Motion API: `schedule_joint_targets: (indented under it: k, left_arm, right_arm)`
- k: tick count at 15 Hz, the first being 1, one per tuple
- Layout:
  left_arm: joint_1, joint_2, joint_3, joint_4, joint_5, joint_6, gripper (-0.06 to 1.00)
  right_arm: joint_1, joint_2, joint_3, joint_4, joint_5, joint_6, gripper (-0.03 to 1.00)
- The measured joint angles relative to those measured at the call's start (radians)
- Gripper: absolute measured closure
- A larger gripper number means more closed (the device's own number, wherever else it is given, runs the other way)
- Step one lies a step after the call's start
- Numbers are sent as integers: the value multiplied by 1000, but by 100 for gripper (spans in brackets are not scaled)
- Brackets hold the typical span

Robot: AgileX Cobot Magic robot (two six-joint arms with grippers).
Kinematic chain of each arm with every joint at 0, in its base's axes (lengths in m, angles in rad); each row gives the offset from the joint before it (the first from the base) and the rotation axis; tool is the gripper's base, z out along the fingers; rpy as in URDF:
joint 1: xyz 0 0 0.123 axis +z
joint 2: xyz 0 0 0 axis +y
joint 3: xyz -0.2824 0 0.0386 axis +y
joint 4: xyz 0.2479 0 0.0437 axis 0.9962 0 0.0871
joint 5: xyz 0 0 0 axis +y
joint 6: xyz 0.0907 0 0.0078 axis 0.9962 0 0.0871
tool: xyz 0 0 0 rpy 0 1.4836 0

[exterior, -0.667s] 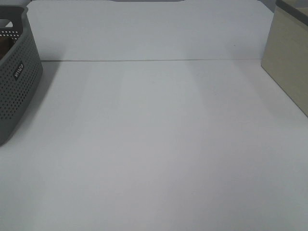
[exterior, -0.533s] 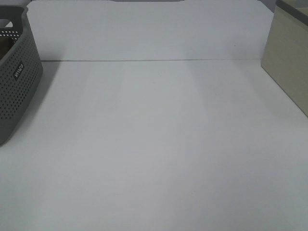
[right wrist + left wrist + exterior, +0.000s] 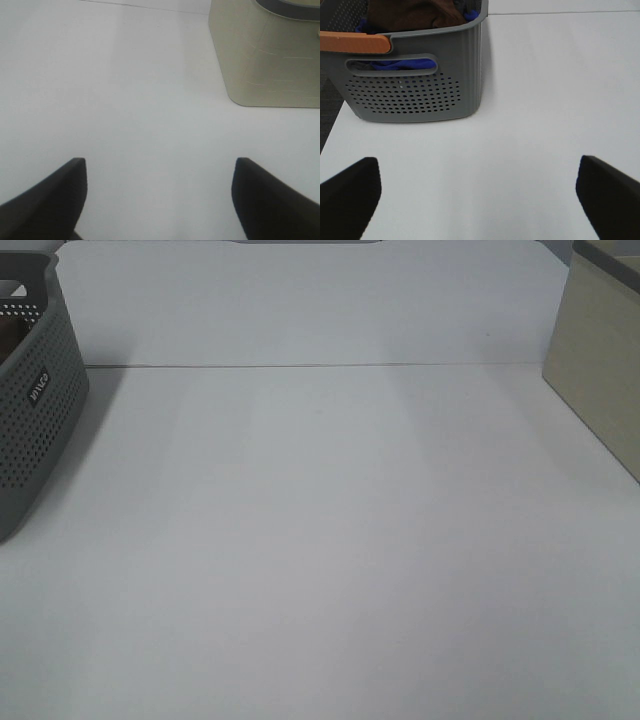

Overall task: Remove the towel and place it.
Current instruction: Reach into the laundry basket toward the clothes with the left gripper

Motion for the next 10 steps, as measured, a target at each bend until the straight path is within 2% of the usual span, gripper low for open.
schedule_joint_targets:
  k: [10]
  left_arm:
    - [0,0,0,0,0,0,-5]
  right_arm:
    - [0,0,0,0,0,0,20]
